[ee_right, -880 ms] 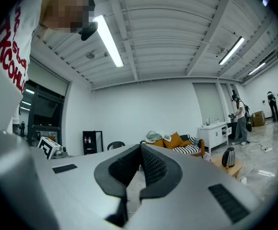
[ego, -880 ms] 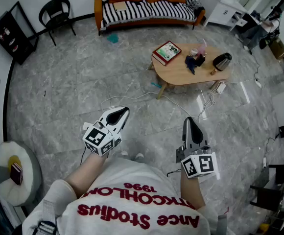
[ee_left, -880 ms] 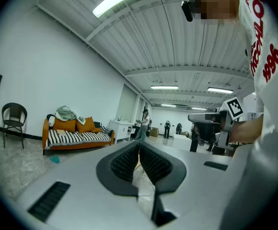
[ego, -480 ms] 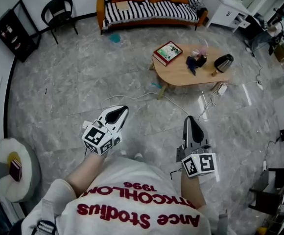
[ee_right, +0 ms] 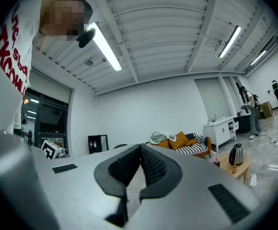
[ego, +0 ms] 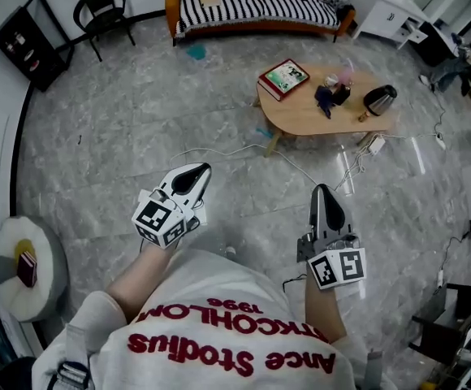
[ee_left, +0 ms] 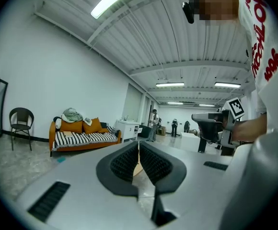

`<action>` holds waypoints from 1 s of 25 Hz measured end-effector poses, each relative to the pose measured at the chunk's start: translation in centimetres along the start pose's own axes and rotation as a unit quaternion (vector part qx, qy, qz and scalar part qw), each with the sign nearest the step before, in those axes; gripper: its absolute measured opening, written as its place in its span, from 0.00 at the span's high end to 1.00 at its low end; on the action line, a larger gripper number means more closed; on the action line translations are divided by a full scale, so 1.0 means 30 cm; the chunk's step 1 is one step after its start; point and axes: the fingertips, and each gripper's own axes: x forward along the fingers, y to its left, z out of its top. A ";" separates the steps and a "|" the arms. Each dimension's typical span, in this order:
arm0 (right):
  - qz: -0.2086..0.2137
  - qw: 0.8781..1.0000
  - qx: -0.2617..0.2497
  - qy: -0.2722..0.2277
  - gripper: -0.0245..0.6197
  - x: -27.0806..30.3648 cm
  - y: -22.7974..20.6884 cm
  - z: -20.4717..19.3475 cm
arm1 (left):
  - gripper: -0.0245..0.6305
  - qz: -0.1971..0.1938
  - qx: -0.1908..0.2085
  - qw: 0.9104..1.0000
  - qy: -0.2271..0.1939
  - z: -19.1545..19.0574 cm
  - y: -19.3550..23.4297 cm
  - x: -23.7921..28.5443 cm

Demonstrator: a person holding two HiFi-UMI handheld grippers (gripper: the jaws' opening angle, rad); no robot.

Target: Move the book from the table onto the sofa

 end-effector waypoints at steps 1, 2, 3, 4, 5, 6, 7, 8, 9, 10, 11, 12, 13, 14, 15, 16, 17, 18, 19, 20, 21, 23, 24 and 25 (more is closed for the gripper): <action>-0.001 1.000 0.002 0.001 0.92 0.009 -0.020 -0.003 | 0.93 0.002 -0.001 1.000 0.000 0.001 0.010 0.015; -0.002 1.000 0.005 0.002 0.92 0.023 -0.040 -0.007 | 0.93 0.005 -0.001 1.000 0.000 0.003 0.023 0.030; -0.003 1.000 0.009 0.004 0.92 0.041 -0.059 -0.012 | 0.93 0.008 -0.001 1.000 0.000 0.006 0.040 0.046; -0.003 1.000 0.012 0.005 0.92 0.063 -0.077 -0.017 | 0.93 0.011 -0.001 1.000 0.000 0.009 0.063 0.062; -0.003 1.000 0.014 0.007 0.92 0.089 -0.093 -0.020 | 0.93 0.015 -0.001 1.000 -0.001 0.011 0.091 0.080; -0.003 1.000 0.013 0.008 0.92 0.120 -0.110 -0.022 | 0.93 0.019 -0.001 1.000 -0.001 0.014 0.124 0.103; -0.003 1.000 0.011 0.008 0.92 0.154 -0.130 -0.023 | 0.93 0.022 0.000 1.000 -0.002 0.016 0.162 0.130; -0.005 1.000 0.009 0.007 0.92 0.193 -0.151 -0.023 | 0.93 0.024 0.000 1.000 -0.003 0.017 0.203 0.161; -0.008 1.000 0.008 0.006 0.92 0.237 -0.174 -0.022 | 0.93 0.025 -0.001 1.000 -0.004 0.021 0.248 0.195; -0.012 1.000 0.008 0.005 0.92 0.287 -0.196 -0.021 | 0.93 0.026 -0.002 1.000 -0.006 0.028 0.296 0.230; -0.015 1.000 0.009 0.003 0.92 0.342 -0.215 -0.017 | 0.93 0.025 -0.003 1.000 -0.009 0.041 0.348 0.265; -0.019 1.000 0.010 0.002 0.92 0.402 -0.229 -0.012 | 0.93 0.023 -0.003 1.000 -0.011 0.059 0.402 0.299; -0.022 1.000 0.010 0.001 0.92 0.465 -0.237 -0.002 | 0.93 0.020 -0.003 1.000 -0.013 0.082 0.457 0.335; -0.025 1.000 0.008 -0.001 0.92 0.529 -0.242 0.012 | 0.93 0.016 -0.003 1.000 -0.015 0.108 0.511 0.371; -0.025 1.000 0.005 -0.003 0.92 0.593 -0.244 0.030 | 0.93 0.012 -0.001 1.000 -0.018 0.136 0.563 0.408; -0.025 1.000 0.000 -0.006 0.92 0.657 -0.244 0.048 | 0.93 0.007 0.001 1.000 -0.021 0.165 0.615 0.444; -0.025 1.000 -0.004 -0.010 0.92 0.721 -0.247 0.066 | 0.93 0.003 0.003 1.000 -0.024 0.194 0.665 0.479; -0.027 1.000 -0.005 -0.015 0.92 0.782 -0.251 0.082 | 0.93 -0.001 0.006 1.000 -0.027 0.220 0.714 0.514; -0.029 0.999 -0.005 -0.020 0.92 0.838 -0.258 0.096 | 0.93 -0.004 0.008 1.000 -0.029 0.241 0.761 0.548; -0.033 0.999 -0.003 -0.026 0.92 0.888 -0.266 0.109 | 0.93 -0.008 0.009 0.999 -0.030 0.258 0.805 0.582; -0.037 0.999 -0.002 -0.031 0.92 0.932 -0.275 0.119 | 0.93 -0.012 0.010 0.999 -0.032 0.271 0.845 0.614; -0.046 0.998 -0.004 -0.039 0.92 1.007 -0.294 0.135 | 0.93 -0.020 0.011 0.999 -0.033 0.295 0.917 0.674; -0.051 0.998 -0.005 -0.042 0.92 1.041 -0.305 0.141 | 0.93 -0.024 0.012 0.999 -0.032 0.305 0.951 0.702; -0.058 0.997 -0.005 -0.043 0.92 1.072 -0.317 0.143 | 0.93 -0.028 0.012 0.999 -0.030 0.313 0.983 0.728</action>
